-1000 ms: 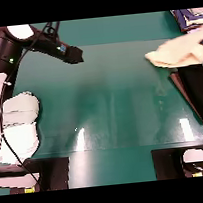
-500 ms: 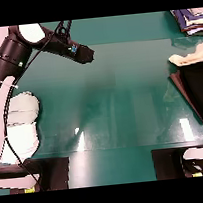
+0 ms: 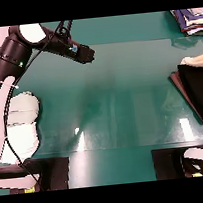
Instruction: Fold the shirts.
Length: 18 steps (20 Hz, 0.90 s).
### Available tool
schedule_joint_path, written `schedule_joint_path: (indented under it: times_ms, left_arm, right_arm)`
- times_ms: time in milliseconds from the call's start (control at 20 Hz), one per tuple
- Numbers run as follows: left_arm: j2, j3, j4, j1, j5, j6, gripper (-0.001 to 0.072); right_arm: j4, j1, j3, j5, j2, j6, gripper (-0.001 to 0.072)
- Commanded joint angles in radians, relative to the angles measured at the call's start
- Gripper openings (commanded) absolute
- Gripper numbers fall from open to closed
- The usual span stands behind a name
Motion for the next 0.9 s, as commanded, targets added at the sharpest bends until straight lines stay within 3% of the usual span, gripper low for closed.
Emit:
schedule_joint_path:
  times_ms: [0, 300, 350, 400, 450, 650, 850]
  left_arm:
    - [0.000, 0.000, 0.001, 0.000, -0.001, 0.022, 0.0029]
    - [0.000, 0.000, 0.001, 0.000, -0.021, 0.022, 0.0029]
    - [0.000, 0.000, 0.001, 0.000, -0.022, 0.022, 0.0029]
    - [0.000, 0.000, 0.001, 0.000, -0.023, 0.022, 0.0029]
    - [0.000, 0.000, 0.001, 0.000, -0.023, 0.022, 0.0028]
    - [0.000, 0.000, 0.001, 0.000, -0.023, 0.022, 0.0028]
    - [0.000, 0.000, 0.000, 0.000, -0.023, 0.021, 0.0029]
  right_arm:
    - [-0.110, -0.044, -0.148, 0.079, 0.070, 0.000, 0.0014]
    - [-0.409, -0.116, -0.496, 0.090, 0.238, 0.000, 0.0043]
    - [-0.428, -0.137, -0.533, 0.094, 0.257, 0.000, 0.0225]
    - [-0.437, -0.161, -0.568, 0.091, 0.275, 0.000, 0.0476]
    - [-0.437, -0.184, -0.594, 0.090, 0.289, 0.000, 0.0606]
    - [-0.404, -0.217, -0.614, 0.048, 0.321, 0.038, 0.0613]
    - [-0.199, -0.098, -0.614, -0.002, 0.338, 0.038, 0.0592]
